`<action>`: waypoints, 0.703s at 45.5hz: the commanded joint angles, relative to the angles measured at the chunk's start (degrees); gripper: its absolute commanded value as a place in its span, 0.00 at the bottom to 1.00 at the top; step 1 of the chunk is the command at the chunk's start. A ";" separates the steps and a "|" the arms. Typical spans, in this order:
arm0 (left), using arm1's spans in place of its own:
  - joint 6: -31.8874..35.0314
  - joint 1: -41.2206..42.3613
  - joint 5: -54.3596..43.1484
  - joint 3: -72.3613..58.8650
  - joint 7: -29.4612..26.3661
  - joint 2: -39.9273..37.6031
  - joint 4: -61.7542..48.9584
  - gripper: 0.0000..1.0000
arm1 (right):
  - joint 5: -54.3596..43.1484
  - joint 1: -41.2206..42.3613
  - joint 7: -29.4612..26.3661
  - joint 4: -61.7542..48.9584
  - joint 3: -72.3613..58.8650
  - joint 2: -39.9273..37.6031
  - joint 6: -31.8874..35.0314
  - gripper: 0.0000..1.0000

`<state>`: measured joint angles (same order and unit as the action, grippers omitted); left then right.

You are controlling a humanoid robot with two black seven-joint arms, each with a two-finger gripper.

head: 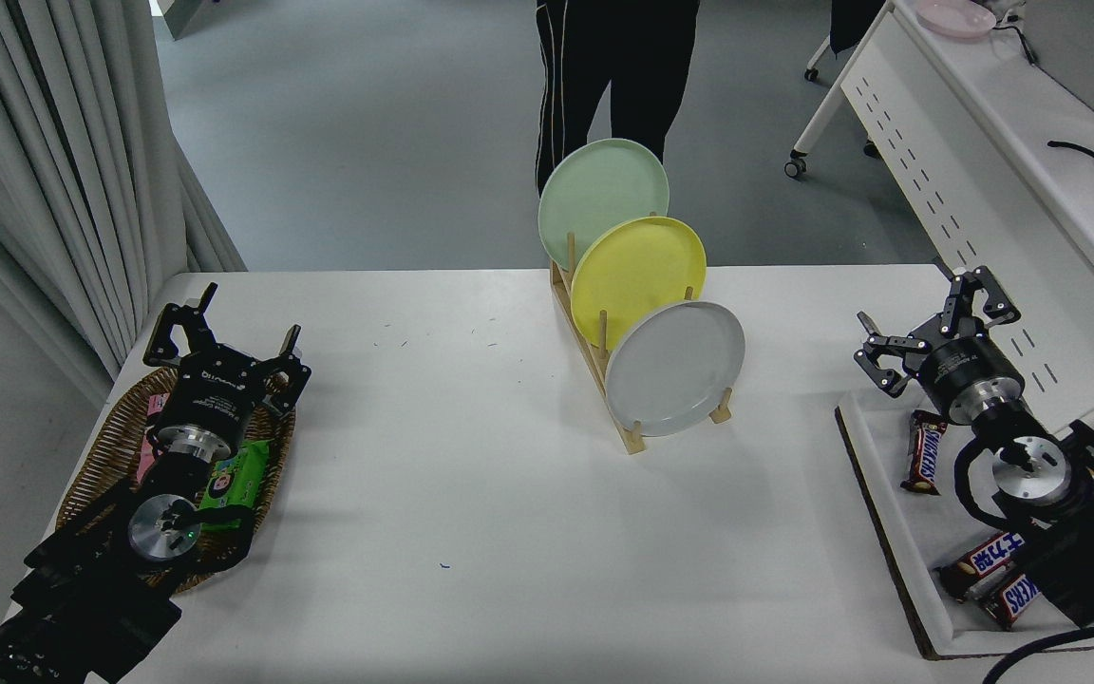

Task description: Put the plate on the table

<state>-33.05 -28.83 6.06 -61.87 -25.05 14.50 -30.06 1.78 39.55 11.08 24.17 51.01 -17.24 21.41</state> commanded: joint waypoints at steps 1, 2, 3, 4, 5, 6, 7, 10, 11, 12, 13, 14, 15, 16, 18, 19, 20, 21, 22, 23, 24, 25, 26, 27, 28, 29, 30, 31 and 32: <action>-0.17 0.00 -0.09 0.00 0.00 0.00 0.00 1.00 | -0.03 -0.17 0.00 -0.09 -0.92 0.28 0.12 1.00; -0.18 0.00 0.00 0.09 0.00 0.00 -0.09 1.00 | -0.03 -0.18 0.00 -0.17 -0.92 0.28 0.12 1.00; 0.17 0.00 0.00 0.09 0.00 0.00 0.00 1.00 | -0.03 -0.18 0.00 -0.26 -0.92 0.28 0.12 1.00; 0.09 0.00 0.00 0.00 0.00 0.00 0.00 1.00 | -0.03 -0.18 0.00 -0.26 -0.92 0.28 0.03 1.00; 0.09 0.00 0.00 0.00 0.00 0.00 -0.09 1.00 | 0.15 -0.18 0.00 -0.26 -0.92 0.28 0.03 1.00; 0.09 0.00 0.00 0.00 0.00 0.00 0.00 1.00 | -0.02 -0.18 0.00 -0.26 -0.92 0.28 0.03 1.00; 0.09 0.00 0.00 0.00 0.00 0.00 0.00 1.00 | -0.03 -0.09 0.09 -0.35 -0.83 0.28 0.03 1.00; 0.09 0.00 0.00 0.00 0.00 0.00 0.00 1.00 | 0.15 0.00 0.09 -0.61 -0.65 0.28 -0.06 1.00; 0.09 0.00 0.00 0.00 0.00 0.00 -0.09 1.00 | 0.15 0.00 0.09 -0.70 -0.74 0.28 -0.06 1.00; 0.09 0.00 0.00 0.00 0.00 0.00 0.00 1.00 | 0.15 0.00 0.09 -0.70 -0.74 0.28 -0.06 1.00; 0.09 0.00 0.00 0.00 0.00 0.00 -0.09 1.00 | 0.15 0.00 0.09 -0.70 -0.65 0.28 -0.14 1.00; 0.09 0.00 0.00 0.00 0.00 0.00 0.00 1.00 | 0.15 0.00 0.09 -0.79 -0.65 0.19 -0.14 1.00; 0.09 0.00 0.00 0.00 0.00 0.00 0.00 1.00 | 0.32 0.00 0.09 -0.79 -0.56 0.19 -0.23 1.00; 0.09 0.00 0.00 0.00 0.00 0.00 0.00 1.00 | 0.41 0.00 0.09 -0.79 -0.56 0.19 -0.23 1.00; 0.09 0.00 0.00 0.00 0.00 0.00 0.00 1.00 | 0.50 0.17 0.09 -0.97 -0.48 0.01 -0.58 1.00; 0.09 0.00 0.00 0.00 0.00 0.00 0.00 1.00 | 0.50 0.26 0.09 -1.14 -0.48 0.01 -0.58 1.00; 0.09 0.00 0.00 0.00 0.00 0.00 0.00 1.00 | 0.50 0.26 0.09 -1.32 -0.56 0.01 -0.58 1.00; 0.09 0.00 0.00 0.00 0.00 0.00 0.00 1.00 | 0.50 0.52 0.09 -1.75 -0.56 0.01 -0.58 1.00; 0.09 0.00 0.00 0.00 0.00 0.00 0.00 1.00 | 0.50 0.53 0.09 -1.84 -0.56 0.01 -0.58 1.00; 0.09 0.00 0.00 0.00 0.00 0.00 -0.09 1.00 | 0.59 0.61 0.09 -2.11 -0.48 -0.07 -0.58 1.00; 0.09 0.00 0.00 0.00 0.00 0.00 -0.09 1.00 | 0.59 0.62 0.09 -2.20 -0.48 -0.08 -0.58 1.00; 0.09 0.00 0.00 0.00 0.00 0.00 0.00 1.00 | 0.59 0.70 0.09 -2.28 -0.56 0.01 -0.58 1.00; 0.09 0.00 0.00 0.00 0.00 0.00 -0.09 1.00 | 0.50 0.70 0.09 -2.28 -0.65 0.01 -0.50 1.00; 0.09 0.00 0.00 0.00 0.00 0.00 0.00 1.00 | 0.50 0.70 0.09 -2.28 -0.65 0.01 -0.41 1.00; 0.09 0.00 0.00 0.00 0.00 0.00 0.00 1.00 | 0.59 0.70 0.09 -2.11 -0.65 0.01 -0.32 1.00; 0.09 0.00 0.00 0.00 0.00 0.00 0.00 1.00 | 0.59 0.70 0.09 -1.93 -0.65 0.01 -0.06 1.00; 0.09 0.00 0.00 0.09 0.00 0.00 0.00 1.00 | 0.59 0.70 0.09 -1.85 -0.65 0.01 -0.06 1.00; 0.09 0.00 0.00 0.00 0.00 0.00 0.00 1.00 | 0.59 0.70 0.09 -1.93 -0.65 -0.16 -0.06 1.00; 0.09 0.00 0.00 0.00 0.00 0.00 0.00 1.00 | 0.59 0.62 0.09 -1.85 -0.65 -0.25 0.03 1.00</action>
<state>-32.95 -28.83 6.06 -61.87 -25.05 14.50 -30.08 2.24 40.00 11.15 22.56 50.45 -17.19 21.03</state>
